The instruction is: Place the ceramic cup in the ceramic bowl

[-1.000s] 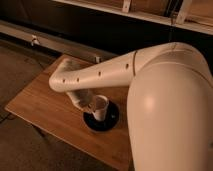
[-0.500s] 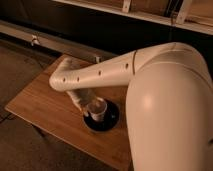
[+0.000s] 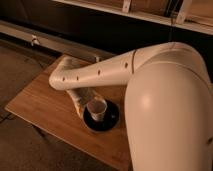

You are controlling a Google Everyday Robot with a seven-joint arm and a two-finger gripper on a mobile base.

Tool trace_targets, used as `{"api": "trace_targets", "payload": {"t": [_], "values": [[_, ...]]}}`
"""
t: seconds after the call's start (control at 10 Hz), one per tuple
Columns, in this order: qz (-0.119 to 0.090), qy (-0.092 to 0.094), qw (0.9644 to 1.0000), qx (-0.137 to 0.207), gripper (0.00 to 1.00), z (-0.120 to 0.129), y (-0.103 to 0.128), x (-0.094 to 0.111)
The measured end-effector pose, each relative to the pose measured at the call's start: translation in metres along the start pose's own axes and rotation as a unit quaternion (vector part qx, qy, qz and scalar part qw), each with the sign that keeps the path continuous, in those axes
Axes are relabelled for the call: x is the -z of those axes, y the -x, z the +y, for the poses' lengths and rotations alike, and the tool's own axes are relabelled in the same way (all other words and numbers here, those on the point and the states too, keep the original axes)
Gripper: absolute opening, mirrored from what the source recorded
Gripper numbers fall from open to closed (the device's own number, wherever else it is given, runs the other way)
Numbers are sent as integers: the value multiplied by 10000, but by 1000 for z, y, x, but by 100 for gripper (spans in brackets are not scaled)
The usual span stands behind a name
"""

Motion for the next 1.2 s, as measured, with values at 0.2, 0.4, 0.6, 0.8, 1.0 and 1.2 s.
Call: {"api": "trace_targets", "payload": {"t": [0.2, 0.4, 0.6, 0.8, 1.0, 1.2], "values": [[-214, 54, 9996, -177, 80, -6, 13, 26], [-481, 201, 9981, -335, 80, -3, 30, 59], [-619, 479, 9954, -561, 80, 8, 46, 83], [-602, 622, 9933, -767, 80, 5, 52, 86], [-600, 629, 9934, -754, 80, 7, 52, 87], [-600, 628, 9933, -757, 80, 6, 52, 87]]}}
